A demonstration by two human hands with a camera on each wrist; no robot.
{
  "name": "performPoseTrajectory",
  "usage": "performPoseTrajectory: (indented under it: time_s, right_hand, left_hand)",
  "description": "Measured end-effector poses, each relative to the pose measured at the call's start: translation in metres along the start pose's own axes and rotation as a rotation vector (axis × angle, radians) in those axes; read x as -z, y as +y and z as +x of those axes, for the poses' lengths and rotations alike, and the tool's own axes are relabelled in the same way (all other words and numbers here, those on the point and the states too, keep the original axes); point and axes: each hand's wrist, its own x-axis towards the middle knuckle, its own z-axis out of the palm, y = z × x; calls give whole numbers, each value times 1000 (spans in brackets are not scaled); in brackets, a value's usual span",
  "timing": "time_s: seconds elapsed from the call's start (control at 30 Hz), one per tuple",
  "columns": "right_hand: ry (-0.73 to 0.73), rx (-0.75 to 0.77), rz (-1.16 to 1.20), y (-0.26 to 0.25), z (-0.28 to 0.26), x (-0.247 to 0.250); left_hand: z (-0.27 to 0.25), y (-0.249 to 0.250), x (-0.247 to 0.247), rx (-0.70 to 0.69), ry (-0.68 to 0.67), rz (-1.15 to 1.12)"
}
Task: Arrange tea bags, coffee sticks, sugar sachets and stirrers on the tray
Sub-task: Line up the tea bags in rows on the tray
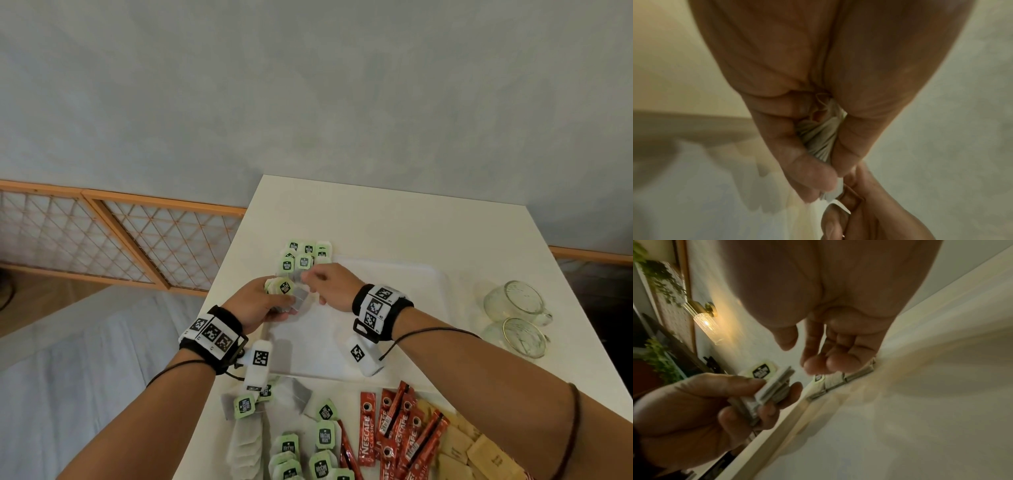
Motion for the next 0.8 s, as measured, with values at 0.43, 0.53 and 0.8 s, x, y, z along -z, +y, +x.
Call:
performPoseTrajectory:
  time_s: [0.43, 0.53, 0.8]
  right_hand:
    - [45, -53, 47, 23, -7, -6]
    - [96, -106, 29, 21, 3, -6]
    - [55, -159, -50, 0, 27, -28]
  left_hand:
    - [-7, -4, 4, 2, 136, 31]
    - [-10, -3, 13, 38, 126, 41]
    - [-18, -1, 24, 10, 185, -13]
